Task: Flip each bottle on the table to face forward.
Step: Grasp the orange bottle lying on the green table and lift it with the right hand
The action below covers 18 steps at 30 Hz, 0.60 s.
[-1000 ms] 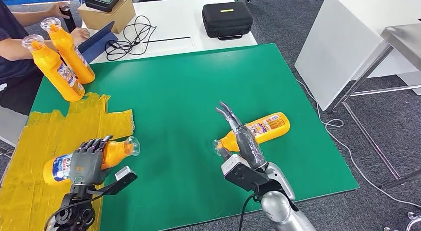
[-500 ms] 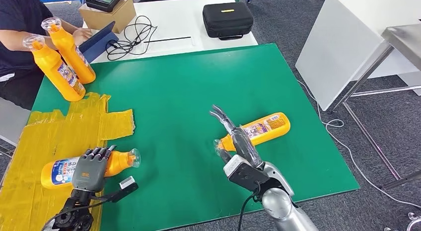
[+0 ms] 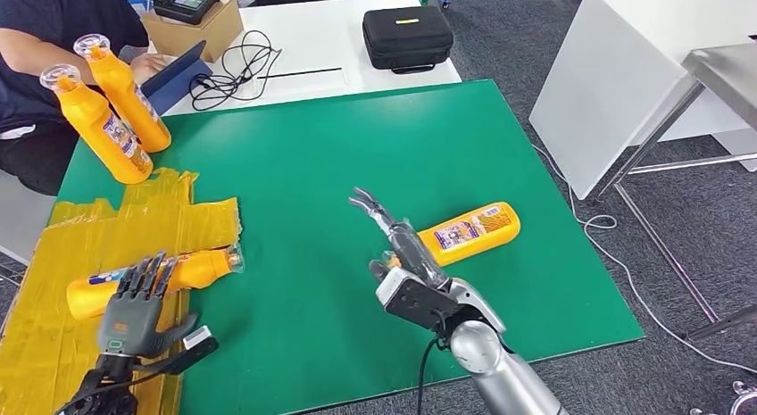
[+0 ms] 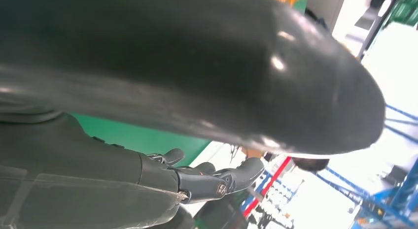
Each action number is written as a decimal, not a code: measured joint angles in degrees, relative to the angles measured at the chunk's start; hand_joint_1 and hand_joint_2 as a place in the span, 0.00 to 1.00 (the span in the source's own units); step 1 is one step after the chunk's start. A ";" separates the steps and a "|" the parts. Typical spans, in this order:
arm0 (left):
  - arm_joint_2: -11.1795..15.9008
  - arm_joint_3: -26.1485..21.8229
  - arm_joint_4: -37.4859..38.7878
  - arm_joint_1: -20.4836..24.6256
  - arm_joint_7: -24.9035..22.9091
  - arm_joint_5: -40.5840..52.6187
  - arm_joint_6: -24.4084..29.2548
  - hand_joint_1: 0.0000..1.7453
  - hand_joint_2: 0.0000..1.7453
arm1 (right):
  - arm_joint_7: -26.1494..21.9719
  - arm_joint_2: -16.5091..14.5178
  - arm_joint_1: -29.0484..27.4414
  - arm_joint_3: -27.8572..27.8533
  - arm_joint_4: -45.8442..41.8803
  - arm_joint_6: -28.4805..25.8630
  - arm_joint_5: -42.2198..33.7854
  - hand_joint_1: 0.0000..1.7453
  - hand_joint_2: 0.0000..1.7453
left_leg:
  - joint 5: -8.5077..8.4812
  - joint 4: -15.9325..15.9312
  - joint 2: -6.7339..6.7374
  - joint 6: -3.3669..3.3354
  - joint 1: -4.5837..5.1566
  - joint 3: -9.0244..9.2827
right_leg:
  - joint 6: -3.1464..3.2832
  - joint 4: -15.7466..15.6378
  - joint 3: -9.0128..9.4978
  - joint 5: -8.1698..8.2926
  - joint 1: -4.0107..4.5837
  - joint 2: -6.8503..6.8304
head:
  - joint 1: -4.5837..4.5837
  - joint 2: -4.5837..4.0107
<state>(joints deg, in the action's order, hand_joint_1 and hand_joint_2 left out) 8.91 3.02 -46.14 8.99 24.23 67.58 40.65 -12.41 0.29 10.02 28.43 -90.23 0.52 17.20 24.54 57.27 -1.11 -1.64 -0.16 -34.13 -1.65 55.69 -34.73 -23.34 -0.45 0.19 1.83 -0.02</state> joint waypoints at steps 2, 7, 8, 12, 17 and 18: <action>0.10 -1.85 -1.48 -2.12 0.98 -0.15 0.01 0.00 0.00 | -0.08 -0.68 1.13 0.97 1.36 -0.01 -0.22 0.00 0.00 | 0.01 0.00 0.02 0.01 0.00 0.00 | 0.00 -0.01 -0.03 -0.02 0.00 0.00 | 0.00 0.00; -1.24 -3.43 -5.34 -5.34 -0.06 1.35 0.03 0.00 0.00 | 1.31 -1.22 2.70 1.60 2.84 -0.75 -0.48 0.00 0.00 | -0.01 0.02 -0.13 -0.01 0.02 0.00 | 0.00 -0.04 -0.05 -0.07 -0.01 -0.11 | 0.01 0.00; -1.77 -3.24 -6.06 -5.56 -0.62 1.47 0.01 0.00 0.00 | 1.59 -1.08 2.58 1.38 2.81 -0.83 -0.46 0.00 0.00 | -0.03 0.03 -0.14 -0.03 0.03 -0.01 | -0.01 -0.05 -0.05 -0.06 -0.02 -0.14 | 0.01 0.00; -4.19 -2.02 -9.57 -6.17 -0.47 -1.07 -0.21 0.00 0.00 | 2.23 -0.16 1.09 -0.38 2.05 -0.49 -0.05 0.00 0.00 | -0.06 0.04 -0.12 -0.08 0.06 -0.07 | -0.03 -0.05 -0.06 0.01 -0.05 -0.14 | 0.02 0.00; -5.94 -1.46 -13.14 -6.70 1.00 -3.98 -0.22 0.00 0.00 | 2.37 0.61 -0.04 -1.53 1.73 -0.35 0.23 0.00 0.00 | -0.04 0.05 -0.06 -0.08 0.07 -0.11 | -0.03 -0.05 -0.15 0.04 -0.07 -0.10 | 0.01 0.00; -6.09 -1.46 -13.69 -6.86 1.56 -4.89 -0.22 0.00 0.00 | 2.28 0.73 -0.08 -1.62 1.73 -0.35 0.25 0.00 0.00 | -0.04 0.05 -0.06 -0.08 0.07 -0.13 | -0.02 -0.05 -0.16 0.03 -0.05 -0.10 | 0.01 0.00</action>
<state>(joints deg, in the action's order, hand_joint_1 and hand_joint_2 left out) 2.82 1.56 -59.83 2.13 25.79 62.69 40.43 -10.13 1.01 9.94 26.82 -88.50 0.17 17.45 24.49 57.32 -1.17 -1.72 -0.09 -34.25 -1.68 55.64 -34.89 -23.30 -0.51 0.09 1.84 -0.02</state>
